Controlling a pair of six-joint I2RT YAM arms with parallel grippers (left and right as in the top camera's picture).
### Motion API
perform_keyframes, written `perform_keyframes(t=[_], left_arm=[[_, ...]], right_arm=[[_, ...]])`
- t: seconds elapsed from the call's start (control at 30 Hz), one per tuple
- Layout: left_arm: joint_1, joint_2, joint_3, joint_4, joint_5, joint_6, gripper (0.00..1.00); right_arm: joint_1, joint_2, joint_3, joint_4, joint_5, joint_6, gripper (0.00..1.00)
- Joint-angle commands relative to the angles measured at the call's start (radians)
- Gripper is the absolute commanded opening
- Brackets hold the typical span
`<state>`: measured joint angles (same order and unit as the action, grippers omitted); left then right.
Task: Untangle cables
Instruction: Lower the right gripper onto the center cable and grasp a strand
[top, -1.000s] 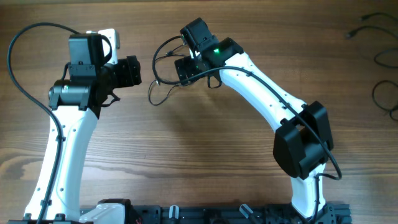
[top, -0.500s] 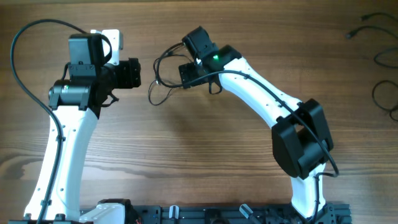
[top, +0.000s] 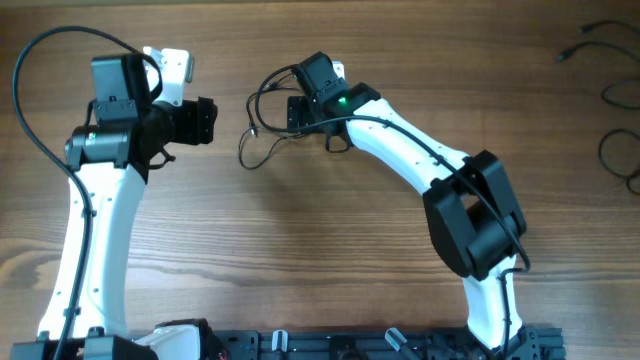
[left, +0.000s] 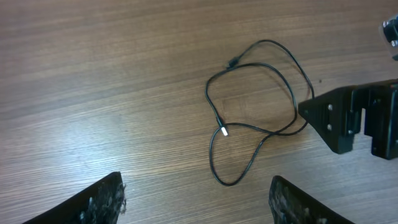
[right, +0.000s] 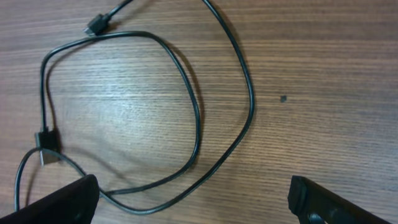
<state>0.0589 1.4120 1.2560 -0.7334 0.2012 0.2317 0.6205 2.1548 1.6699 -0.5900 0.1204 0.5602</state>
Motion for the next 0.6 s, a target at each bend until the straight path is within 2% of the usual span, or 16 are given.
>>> perform_keyframes(t=[0.0,0.23,0.57], left_arm=[[0.011,0.031,0.005,0.002,0.089,0.026,0.77],[0.011,0.034,0.005,0.013,0.16,0.026,0.77],[0.011,0.034,0.005,0.012,0.177,0.026,0.77]], right_arm=[[0.005,0.06,-0.003,0.004,0.064,0.09,1.0],[0.011,0.116,-0.003,0.009,0.076,0.203,1.0],[0.024,0.146,-0.003,0.033,0.075,0.262,1.0]])
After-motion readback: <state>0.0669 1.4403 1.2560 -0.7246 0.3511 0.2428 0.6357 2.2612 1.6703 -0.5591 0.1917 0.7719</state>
